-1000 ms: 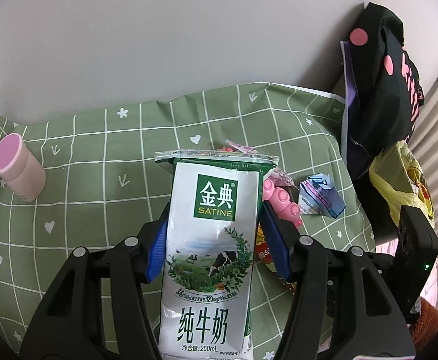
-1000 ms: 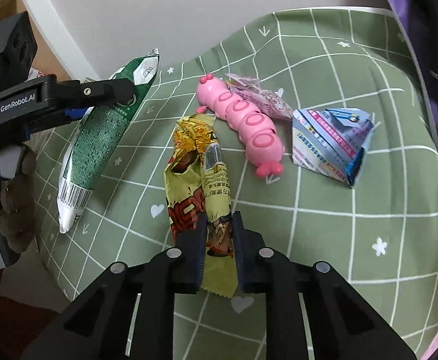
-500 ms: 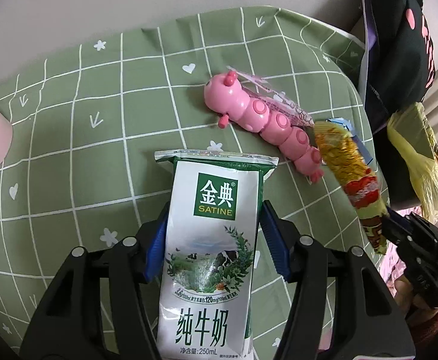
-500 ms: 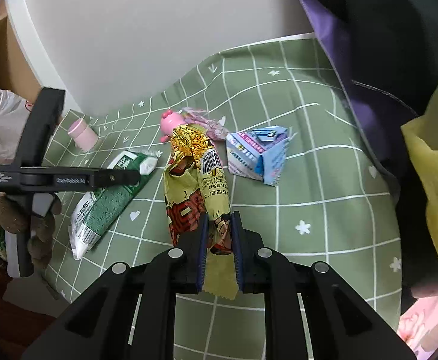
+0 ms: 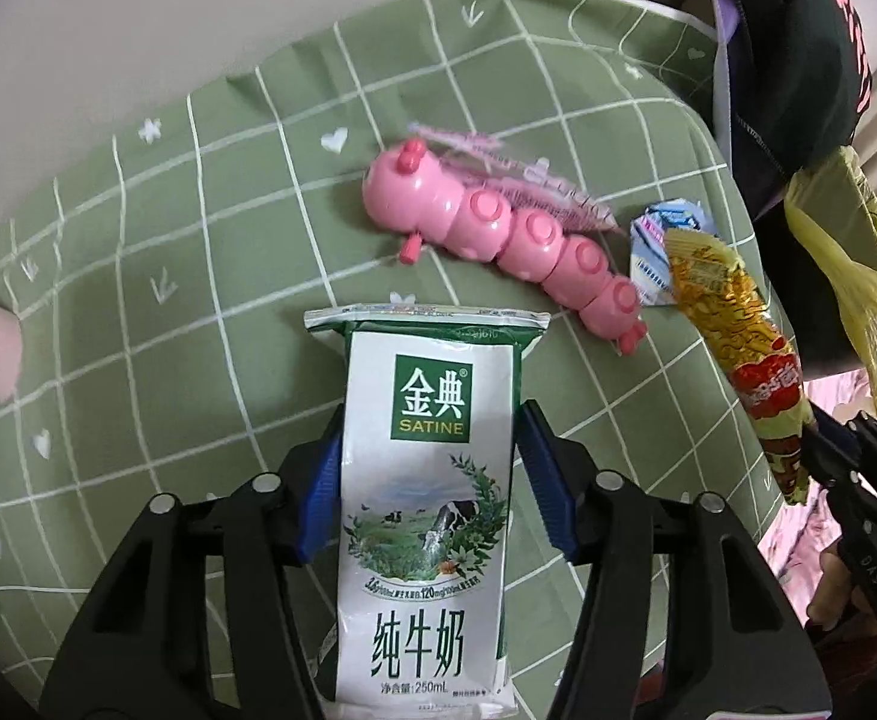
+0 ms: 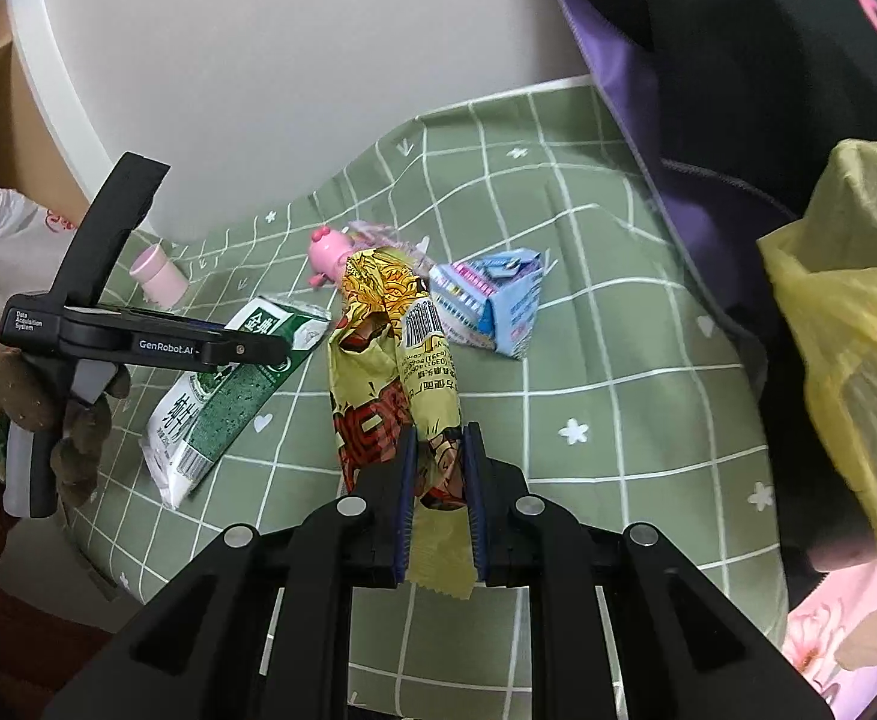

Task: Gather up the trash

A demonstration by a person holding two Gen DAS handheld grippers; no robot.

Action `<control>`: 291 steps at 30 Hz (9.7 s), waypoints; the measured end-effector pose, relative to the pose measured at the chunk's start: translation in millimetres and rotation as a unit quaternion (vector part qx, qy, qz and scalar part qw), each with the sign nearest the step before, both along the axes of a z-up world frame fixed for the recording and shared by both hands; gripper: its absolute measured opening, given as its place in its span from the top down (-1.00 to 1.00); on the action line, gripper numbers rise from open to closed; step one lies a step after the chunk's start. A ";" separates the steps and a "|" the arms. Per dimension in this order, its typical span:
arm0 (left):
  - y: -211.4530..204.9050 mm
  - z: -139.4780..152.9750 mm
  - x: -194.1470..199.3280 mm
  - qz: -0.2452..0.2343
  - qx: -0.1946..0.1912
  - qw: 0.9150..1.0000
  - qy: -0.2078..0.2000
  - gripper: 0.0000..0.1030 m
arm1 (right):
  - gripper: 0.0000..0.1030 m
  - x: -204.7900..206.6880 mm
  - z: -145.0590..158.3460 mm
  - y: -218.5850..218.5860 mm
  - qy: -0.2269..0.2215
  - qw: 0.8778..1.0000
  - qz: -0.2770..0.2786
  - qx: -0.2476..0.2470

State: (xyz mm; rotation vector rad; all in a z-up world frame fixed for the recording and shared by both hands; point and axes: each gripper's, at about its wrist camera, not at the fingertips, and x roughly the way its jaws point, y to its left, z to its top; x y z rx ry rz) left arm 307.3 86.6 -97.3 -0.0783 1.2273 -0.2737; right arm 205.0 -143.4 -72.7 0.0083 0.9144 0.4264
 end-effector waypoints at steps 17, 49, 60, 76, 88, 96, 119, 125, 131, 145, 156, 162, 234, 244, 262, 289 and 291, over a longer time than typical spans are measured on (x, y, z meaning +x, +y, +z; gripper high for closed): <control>-103.5 209.6 -9.7 -0.117 -0.186 0.931 -0.292 -0.01 | 0.71 -25.1 137.1 -95.6 -0.165 0.979 -0.113 -0.039; -364.4 124.9 63.9 -0.255 -0.224 0.926 -0.163 -0.01 | 0.71 31.4 96.3 -283.0 -0.052 0.976 -0.204 -0.050; -372.5 107.3 76.7 -0.269 -0.164 0.939 -0.140 0.04 | 0.70 35.5 91.0 -280.4 -0.035 0.976 -0.206 -0.060; -376.1 110.4 93.1 -0.282 -0.187 0.937 -0.089 0.03 | 0.68 37.8 82.9 -282.9 -0.020 0.968 -0.244 -0.054; -284.0 152.8 71.8 -0.189 -0.191 0.945 -0.185 -0.08 | 0.32 10.6 104.7 -263.9 -0.075 0.960 -0.263 -0.064; -170.1 110.9 46.0 -0.067 -0.128 0.968 -0.206 -0.07 | 0.31 12.7 123.6 -202.7 -0.129 0.971 -0.195 -0.050; 27.6 25.8 27.3 0.098 -0.117 0.983 -0.106 -0.07 | 0.17 86.1 12.6 29.0 -0.052 0.990 0.085 -0.096; 4.9 19.9 61.8 0.055 -0.140 0.987 -0.063 -0.07 | 0.17 93.7 -6.7 14.8 -0.033 0.997 0.024 -0.071; -47.6 3.8 79.5 -0.035 -0.144 0.989 -0.027 -0.07 | 0.17 68.3 -16.4 -12.0 -0.013 0.999 -0.008 -0.037; -37.6 -19.5 87.1 0.013 -0.129 0.992 0.001 -0.06 | 0.17 63.8 -23.2 -36.6 0.002 0.999 -0.028 -0.021; -42.6 -23.3 90.5 0.053 -0.078 0.995 -0.015 0.63 | -0.06 52.9 -38.7 -26.3 0.028 0.999 -0.008 -0.034; -13.1 -24.3 67.0 0.032 -0.091 0.995 -0.014 0.71 | -0.07 57.0 -40.5 -10.1 0.038 0.996 0.002 -0.081; -359.8 90.2 37.7 -0.306 -0.091 0.943 -0.091 0.73 | 0.91 21.2 100.4 -261.0 -0.084 0.956 -0.260 -0.103; -356.1 86.6 46.9 -0.297 -0.107 0.945 -0.085 0.74 | 0.91 40.0 88.7 -270.3 -0.072 0.963 -0.244 -0.091; -333.3 107.6 53.4 -0.322 -0.151 0.931 -0.081 0.70 | 0.91 26.9 98.4 -258.5 -0.063 0.956 -0.276 -0.077; -201.2 115.8 -4.0 -0.182 -0.148 0.953 -0.191 -0.17 | 0.16 -31.2 120.4 -189.9 -0.136 0.941 -0.305 -0.055; -184.1 116.4 -21.2 -0.154 -0.123 0.957 -0.212 -0.17 | 0.16 -39.1 122.2 -182.3 -0.137 0.948 -0.285 -0.031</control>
